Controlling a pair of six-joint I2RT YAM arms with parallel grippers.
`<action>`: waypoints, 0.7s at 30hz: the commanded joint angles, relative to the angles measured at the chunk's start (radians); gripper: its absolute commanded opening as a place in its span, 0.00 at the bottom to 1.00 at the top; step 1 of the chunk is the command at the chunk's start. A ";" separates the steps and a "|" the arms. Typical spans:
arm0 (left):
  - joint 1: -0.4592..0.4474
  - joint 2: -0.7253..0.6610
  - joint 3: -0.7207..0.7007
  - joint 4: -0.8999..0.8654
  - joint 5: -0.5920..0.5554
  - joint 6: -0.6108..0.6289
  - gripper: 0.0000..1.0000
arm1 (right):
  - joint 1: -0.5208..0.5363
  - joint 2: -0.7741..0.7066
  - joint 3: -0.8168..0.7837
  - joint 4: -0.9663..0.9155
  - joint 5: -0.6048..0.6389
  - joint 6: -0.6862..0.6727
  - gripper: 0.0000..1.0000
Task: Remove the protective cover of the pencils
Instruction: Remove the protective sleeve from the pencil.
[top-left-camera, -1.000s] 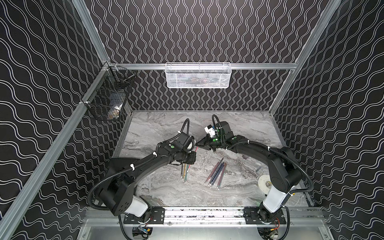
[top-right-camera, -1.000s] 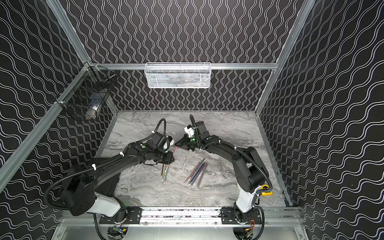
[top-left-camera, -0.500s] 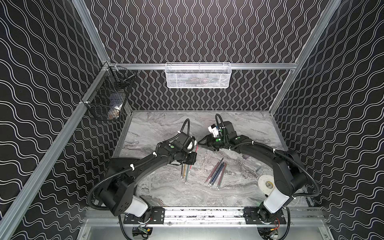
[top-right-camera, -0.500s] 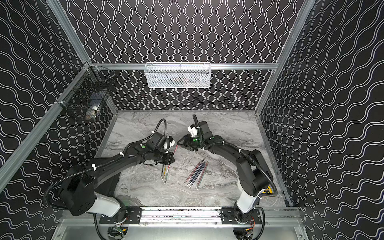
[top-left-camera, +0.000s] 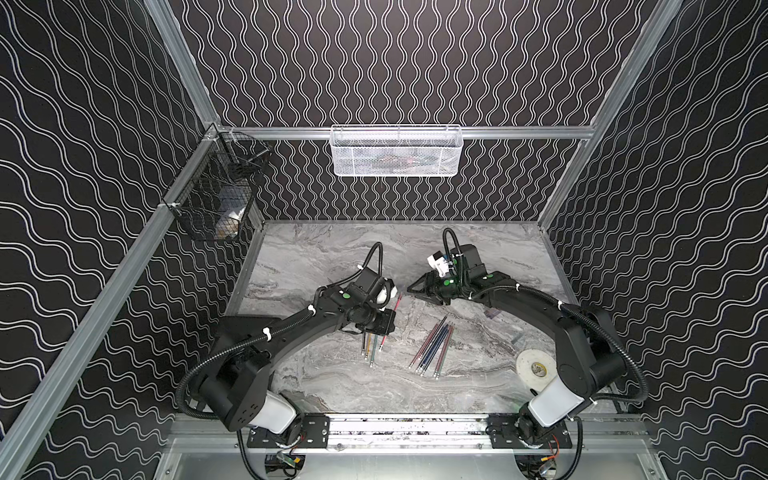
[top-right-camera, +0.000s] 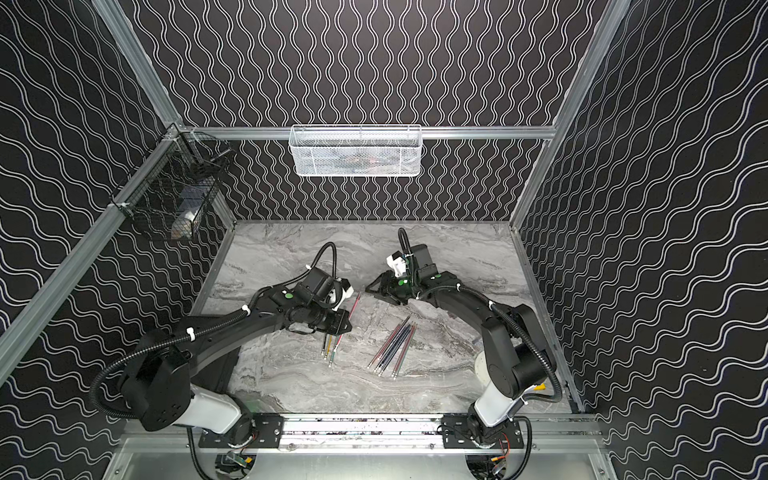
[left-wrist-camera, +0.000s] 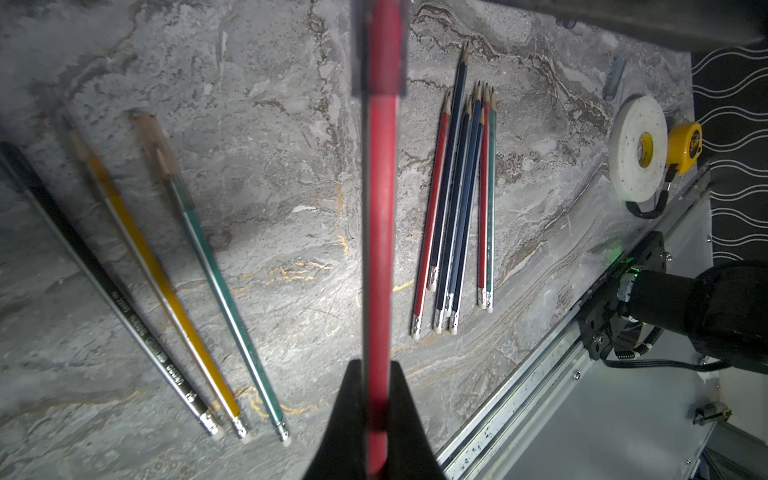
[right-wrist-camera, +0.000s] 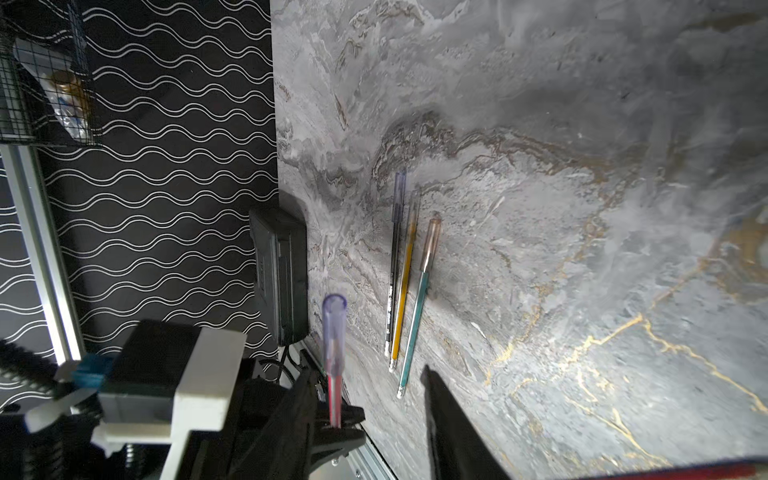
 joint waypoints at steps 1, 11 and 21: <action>-0.011 0.008 0.012 0.010 0.016 0.011 0.00 | 0.012 0.017 0.009 0.042 -0.042 0.013 0.43; -0.042 0.031 0.027 0.017 0.014 -0.001 0.00 | 0.018 0.032 0.012 0.049 -0.019 0.033 0.21; -0.067 0.029 0.028 0.010 0.004 -0.011 0.00 | 0.008 0.033 0.029 -0.022 0.094 0.032 0.00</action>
